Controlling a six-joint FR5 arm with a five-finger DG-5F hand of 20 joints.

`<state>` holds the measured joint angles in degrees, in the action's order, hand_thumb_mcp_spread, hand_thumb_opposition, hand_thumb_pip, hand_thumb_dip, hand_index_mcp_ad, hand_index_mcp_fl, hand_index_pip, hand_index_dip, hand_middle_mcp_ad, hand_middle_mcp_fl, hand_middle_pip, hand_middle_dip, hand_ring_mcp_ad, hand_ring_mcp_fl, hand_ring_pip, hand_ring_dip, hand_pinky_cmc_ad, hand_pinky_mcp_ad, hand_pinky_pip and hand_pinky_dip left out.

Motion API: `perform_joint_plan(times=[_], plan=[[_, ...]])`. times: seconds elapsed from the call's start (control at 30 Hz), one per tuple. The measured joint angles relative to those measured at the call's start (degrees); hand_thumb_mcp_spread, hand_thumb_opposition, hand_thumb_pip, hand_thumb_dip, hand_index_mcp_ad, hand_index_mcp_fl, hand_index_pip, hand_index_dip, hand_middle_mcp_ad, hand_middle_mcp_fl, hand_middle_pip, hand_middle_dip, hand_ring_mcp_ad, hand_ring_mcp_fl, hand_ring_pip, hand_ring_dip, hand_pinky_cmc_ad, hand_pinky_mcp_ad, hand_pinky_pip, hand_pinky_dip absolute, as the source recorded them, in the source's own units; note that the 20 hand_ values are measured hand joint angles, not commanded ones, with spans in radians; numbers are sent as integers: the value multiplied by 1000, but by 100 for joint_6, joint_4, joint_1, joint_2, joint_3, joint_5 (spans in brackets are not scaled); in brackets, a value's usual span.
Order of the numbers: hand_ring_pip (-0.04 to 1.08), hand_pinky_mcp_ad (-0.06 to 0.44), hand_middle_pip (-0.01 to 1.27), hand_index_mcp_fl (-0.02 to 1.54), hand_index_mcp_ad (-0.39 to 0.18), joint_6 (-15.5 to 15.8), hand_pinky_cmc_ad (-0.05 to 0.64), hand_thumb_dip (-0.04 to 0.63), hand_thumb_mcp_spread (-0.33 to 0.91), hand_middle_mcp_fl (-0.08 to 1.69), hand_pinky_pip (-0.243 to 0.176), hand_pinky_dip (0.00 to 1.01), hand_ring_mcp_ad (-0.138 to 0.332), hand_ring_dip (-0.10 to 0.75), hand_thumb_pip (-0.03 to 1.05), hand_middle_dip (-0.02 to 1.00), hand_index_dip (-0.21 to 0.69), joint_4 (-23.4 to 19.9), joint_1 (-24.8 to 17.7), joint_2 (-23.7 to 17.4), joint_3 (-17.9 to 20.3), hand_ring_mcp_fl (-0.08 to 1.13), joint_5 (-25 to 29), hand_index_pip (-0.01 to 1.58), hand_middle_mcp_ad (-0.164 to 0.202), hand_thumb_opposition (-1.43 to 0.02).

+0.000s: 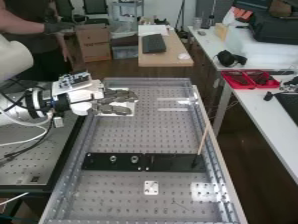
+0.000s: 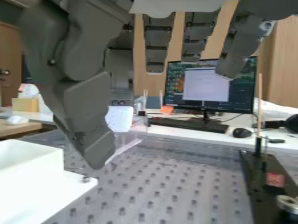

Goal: Grab the smaller nut and place it in the white container

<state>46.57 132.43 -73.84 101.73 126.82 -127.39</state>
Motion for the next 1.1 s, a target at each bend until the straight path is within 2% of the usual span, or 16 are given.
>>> perform_joint_plan(times=[0.3,0.6,1.1], plan=[[108,279,138,517,-133,-276,333,169,478,96,37,180,126,120,586,206,265,-108,-734,74,-136,0,-164,1550,30,-983],[108,278,138,517,-133,-465,335,169,478,99,37,180,126,120,586,206,267,-131,-1282,283,-327,0,-187,1550,33,-983],[108,279,138,517,-133,-656,332,169,478,96,37,180,126,120,586,206,267,-15,-1559,481,-414,0,-100,1550,37,-983]])
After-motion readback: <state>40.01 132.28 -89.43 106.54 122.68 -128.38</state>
